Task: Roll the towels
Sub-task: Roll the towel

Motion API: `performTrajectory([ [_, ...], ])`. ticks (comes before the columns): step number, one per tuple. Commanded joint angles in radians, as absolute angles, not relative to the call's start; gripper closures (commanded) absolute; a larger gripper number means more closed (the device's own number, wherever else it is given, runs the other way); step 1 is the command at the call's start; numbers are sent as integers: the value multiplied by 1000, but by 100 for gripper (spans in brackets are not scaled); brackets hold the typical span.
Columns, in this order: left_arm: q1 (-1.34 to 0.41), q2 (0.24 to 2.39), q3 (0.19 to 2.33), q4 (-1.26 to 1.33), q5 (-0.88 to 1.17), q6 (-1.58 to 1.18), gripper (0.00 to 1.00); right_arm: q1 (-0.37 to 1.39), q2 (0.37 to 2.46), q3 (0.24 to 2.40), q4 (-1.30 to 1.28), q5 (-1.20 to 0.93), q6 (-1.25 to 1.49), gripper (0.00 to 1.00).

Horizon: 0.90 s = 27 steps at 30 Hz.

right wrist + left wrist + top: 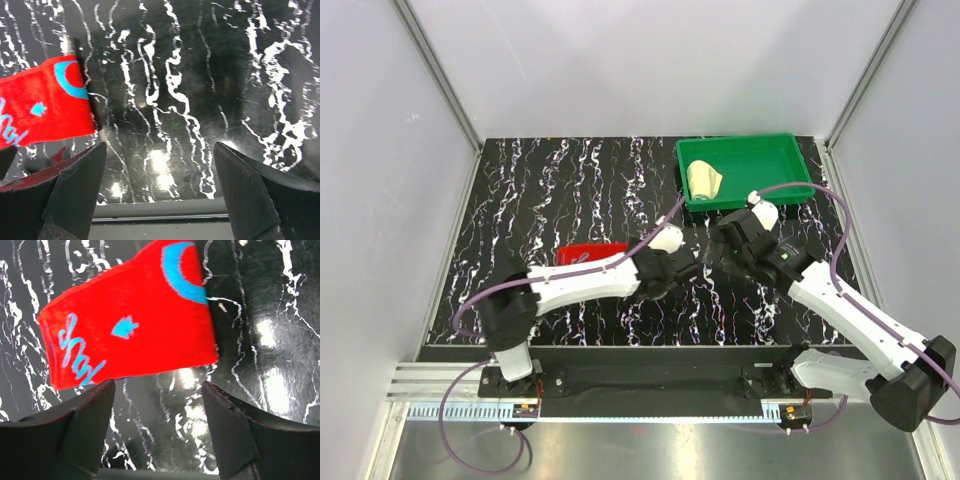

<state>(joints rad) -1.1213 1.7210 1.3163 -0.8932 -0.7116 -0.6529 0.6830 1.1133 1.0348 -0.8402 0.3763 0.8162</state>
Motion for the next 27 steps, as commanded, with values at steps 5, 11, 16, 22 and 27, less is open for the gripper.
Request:
performTrajectory([
  [5, -1135, 1856, 1413, -851, -789, -663, 34, 672, 1031, 988, -907, 445, 824, 5],
  [11, -1140, 1922, 1419, -782, -735, -647, 39, 672, 1011, 971, -917, 446, 824, 5],
  [16, -1141, 1953, 1408, -732, -712, -647, 39, 670, 1022, 969, -923, 446, 822, 6],
  [22, -1138, 2019, 1417, -738, -725, -676, 43, 669, 1026, 974, -933, 448, 824, 6],
  [27, -1118, 2034, 1393, -742, -718, -718, 47, 669, 1023, 968, -942, 448, 830, 6],
])
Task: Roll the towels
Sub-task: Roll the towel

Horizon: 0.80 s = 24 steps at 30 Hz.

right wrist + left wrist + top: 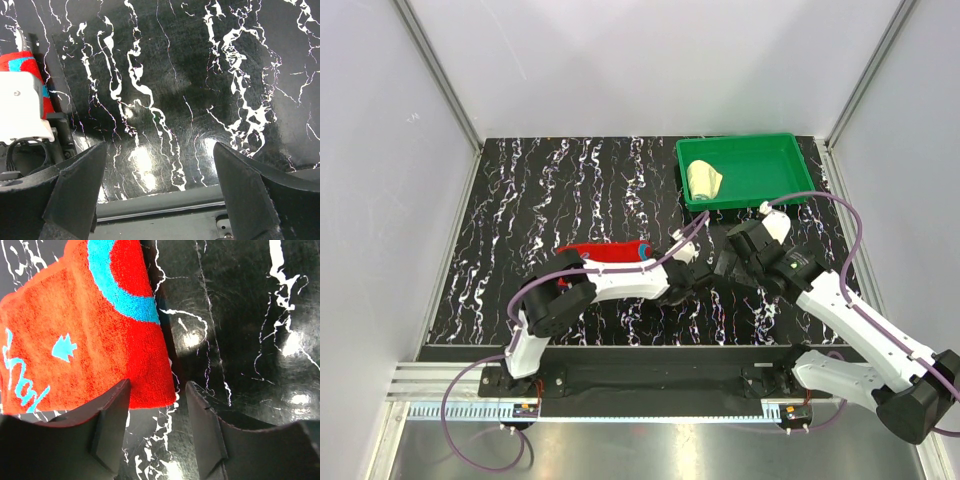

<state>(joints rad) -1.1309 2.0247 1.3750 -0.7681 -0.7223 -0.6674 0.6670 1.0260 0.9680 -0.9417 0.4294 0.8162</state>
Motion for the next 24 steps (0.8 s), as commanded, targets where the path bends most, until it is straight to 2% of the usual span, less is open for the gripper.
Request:
performTrajectory([
  [1, -1114, 2030, 1382, -735, -712, -725, 48, 669, 1023, 966, -940, 448, 831, 6],
  [3, -1103, 2023, 1352, -720, -701, -727, 50, 669, 1026, 966, -940, 448, 834, 6],
  [6, -1097, 2011, 1306, -674, -677, -719, 62, 670, 1031, 969, -940, 443, 836, 6],
  [7, -1094, 2010, 1289, -652, -661, -715, 72, 669, 1034, 971, -940, 443, 838, 6],
  [9, -1091, 2010, 1275, -635, -646, -710, 82, 669, 1039, 974, -943, 449, 836, 7],
  [10, -1091, 2008, 1263, -620, -628, -709, 98, 669, 1042, 979, -945, 452, 838, 6],
  [17, -1069, 1867, 1172, -487, -464, -690, 100, 640, 1049, 1006, -947, 459, 815, 7],
  [24, -1000, 1538, 953, -205, -197, -762, 100, 595, 1075, 1081, -922, 394, 784, 7],
])
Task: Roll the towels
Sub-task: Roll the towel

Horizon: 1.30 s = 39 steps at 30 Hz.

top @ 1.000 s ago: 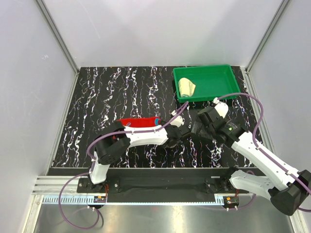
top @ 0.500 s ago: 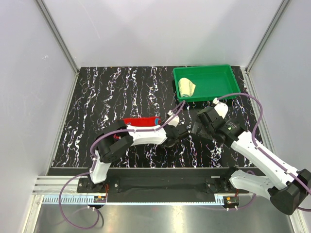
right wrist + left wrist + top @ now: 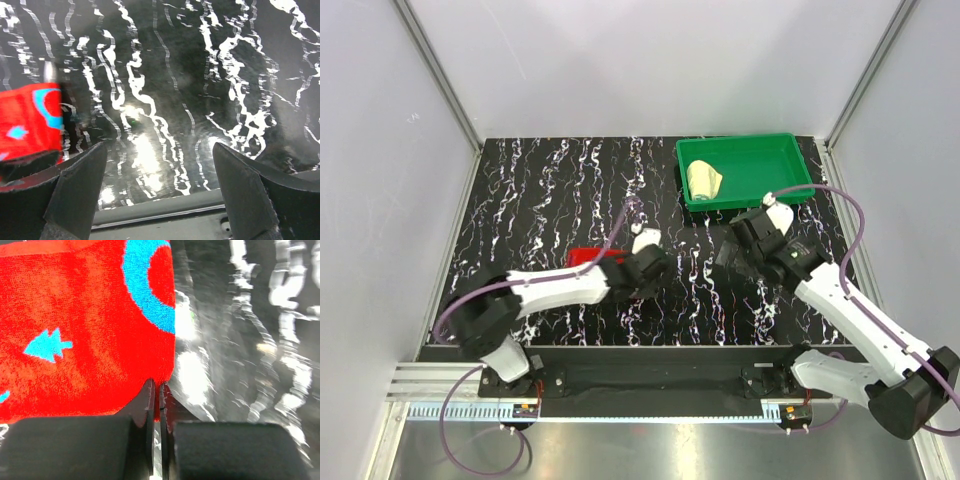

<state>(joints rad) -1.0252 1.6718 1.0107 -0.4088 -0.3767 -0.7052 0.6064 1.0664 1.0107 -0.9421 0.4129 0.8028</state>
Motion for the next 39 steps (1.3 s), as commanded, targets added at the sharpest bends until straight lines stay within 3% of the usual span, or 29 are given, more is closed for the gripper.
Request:
performTrajectory([
  [1, -993, 1511, 904, -184, -181, -776, 100, 592, 1080, 1088, -919, 388, 781, 8],
  [10, -829, 1256, 539, 100, -6, -1017, 100, 589, 1146, 1071, -783, 201, 773, 12],
  [18, -727, 1200, 376, 225, 92, -1120, 100, 589, 1212, 977, -520, -78, 782, 26],
  [24, -674, 1198, 310, 279, 129, -1182, 100, 595, 1298, 942, -368, -215, 802, 40],
  [39, -543, 1065, 275, 91, 147, -1253, 100, 736, 1552, 979, -186, -219, 789, 47],
])
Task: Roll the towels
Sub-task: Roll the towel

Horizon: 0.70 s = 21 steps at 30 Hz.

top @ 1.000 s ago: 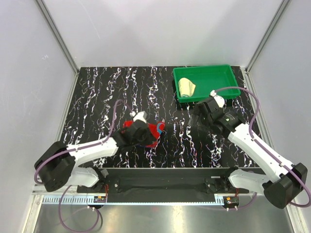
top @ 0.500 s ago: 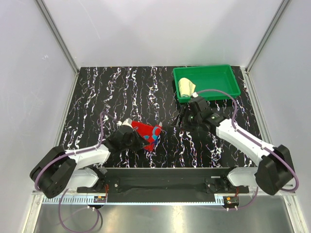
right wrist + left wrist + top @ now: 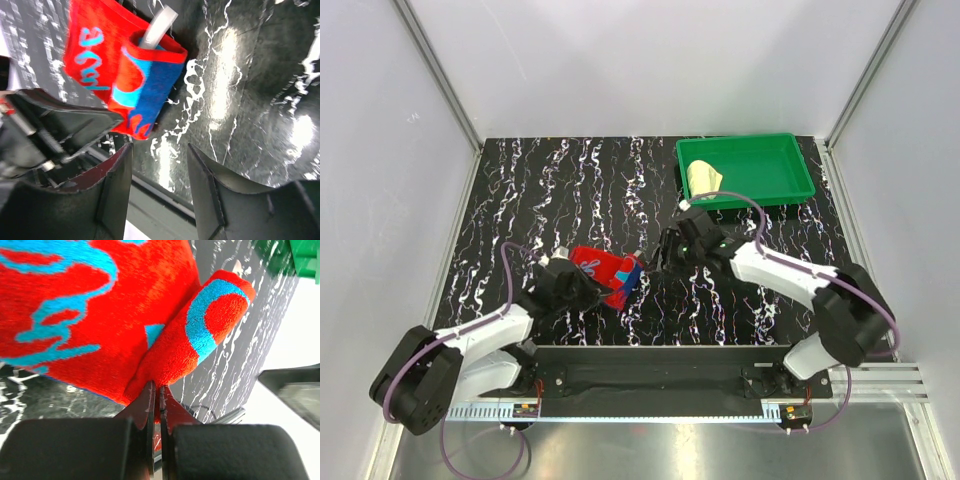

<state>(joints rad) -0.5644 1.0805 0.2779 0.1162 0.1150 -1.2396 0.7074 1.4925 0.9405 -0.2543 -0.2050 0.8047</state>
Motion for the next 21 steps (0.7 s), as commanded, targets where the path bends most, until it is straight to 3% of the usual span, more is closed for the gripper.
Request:
performTrajectory([
  [1, -540, 1072, 275, 81, 149, -1250, 100, 744, 1572, 988, -180, -215, 784, 47],
  [7, -514, 1124, 267, 97, 166, -1229, 100, 779, 1684, 1048, -138, -222, 772, 48],
  [13, -489, 1167, 264, 106, 173, -1210, 100, 801, 1746, 1077, -111, -213, 762, 25],
  [21, -469, 1219, 255, 140, 201, -1198, 100, 824, 1850, 1077, -22, -232, 785, 23],
])
